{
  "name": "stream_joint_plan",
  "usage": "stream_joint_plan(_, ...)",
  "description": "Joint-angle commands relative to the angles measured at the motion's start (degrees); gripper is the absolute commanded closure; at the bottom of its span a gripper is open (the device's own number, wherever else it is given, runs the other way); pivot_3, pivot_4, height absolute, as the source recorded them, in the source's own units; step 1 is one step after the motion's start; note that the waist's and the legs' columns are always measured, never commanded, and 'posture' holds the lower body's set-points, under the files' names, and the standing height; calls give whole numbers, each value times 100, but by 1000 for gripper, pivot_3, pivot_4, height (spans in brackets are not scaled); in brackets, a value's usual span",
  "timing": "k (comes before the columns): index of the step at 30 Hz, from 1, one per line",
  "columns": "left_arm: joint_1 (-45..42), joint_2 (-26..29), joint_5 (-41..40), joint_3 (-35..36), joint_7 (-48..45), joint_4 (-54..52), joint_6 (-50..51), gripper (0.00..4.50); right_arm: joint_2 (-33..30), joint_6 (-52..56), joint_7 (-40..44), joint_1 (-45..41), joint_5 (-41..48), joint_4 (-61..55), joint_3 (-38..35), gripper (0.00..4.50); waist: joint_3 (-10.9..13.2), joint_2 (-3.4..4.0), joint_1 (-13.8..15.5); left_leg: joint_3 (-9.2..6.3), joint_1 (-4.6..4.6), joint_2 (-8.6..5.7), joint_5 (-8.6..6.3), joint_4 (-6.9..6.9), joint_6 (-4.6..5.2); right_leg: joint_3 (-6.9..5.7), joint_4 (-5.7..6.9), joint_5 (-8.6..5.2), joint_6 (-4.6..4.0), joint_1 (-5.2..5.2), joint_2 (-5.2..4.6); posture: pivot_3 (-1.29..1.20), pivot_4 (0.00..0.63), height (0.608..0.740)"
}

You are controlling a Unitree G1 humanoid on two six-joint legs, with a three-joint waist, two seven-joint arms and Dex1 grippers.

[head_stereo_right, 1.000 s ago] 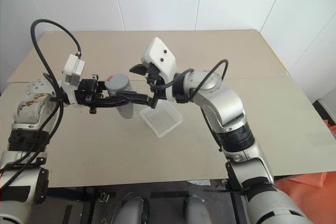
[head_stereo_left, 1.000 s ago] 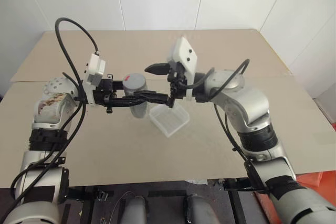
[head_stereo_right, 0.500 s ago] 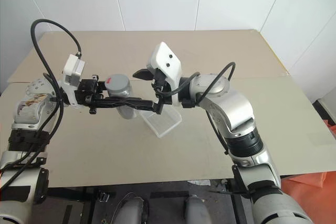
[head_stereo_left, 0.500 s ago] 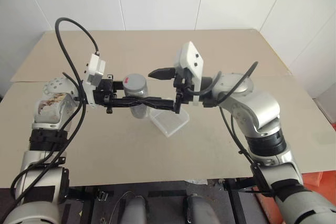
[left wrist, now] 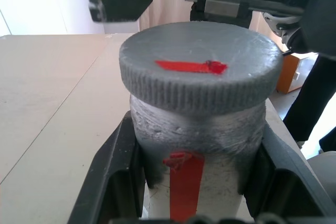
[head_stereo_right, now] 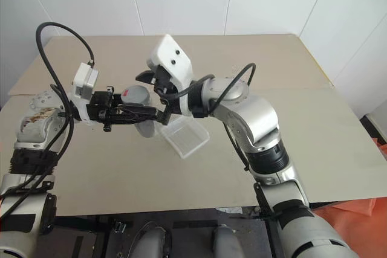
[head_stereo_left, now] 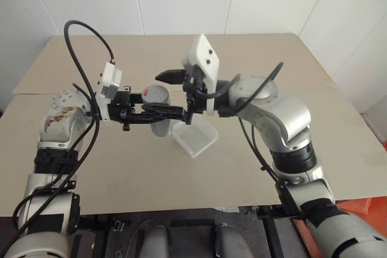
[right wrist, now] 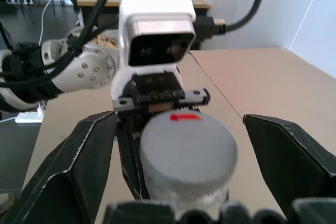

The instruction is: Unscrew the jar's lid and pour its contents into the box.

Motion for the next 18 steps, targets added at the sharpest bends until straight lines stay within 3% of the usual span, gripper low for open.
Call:
stream_joint_plan(1,-119,40,-49,81,-13,-153,-69,2511,54,14,-39,-205,-41,29,20,40,0,0,3,0,0,0,0,0,0,0,0,0,0,0,-1,0,150,740)
stream_joint_plan(9,-40,68,-66,116,9,-218,-61,2511,78,1,12,-273,-74,214,90,40,0,0,2,0,-1,0,0,0,0,0,0,0,0,0,0,0,150,740)
stream_joint_plan(12,-19,67,-70,120,25,-246,-55,2511,102,4,-15,-296,-67,252,57,622,0,0,0,0,-1,0,0,0,0,0,0,0,0,0,0,0,150,740)
stream_joint_plan(15,-6,68,-67,117,28,-248,-62,2511,114,-6,-26,-317,-50,265,13,1609,0,0,-4,0,0,0,0,0,0,0,1,0,0,0,1,0,150,740)
stream_joint_plan(18,14,68,-67,113,32,-264,-66,2511,115,8,-64,-328,-33,231,-48,1732,0,0,-2,0,0,0,0,0,0,0,0,0,0,0,0,0,150,740)
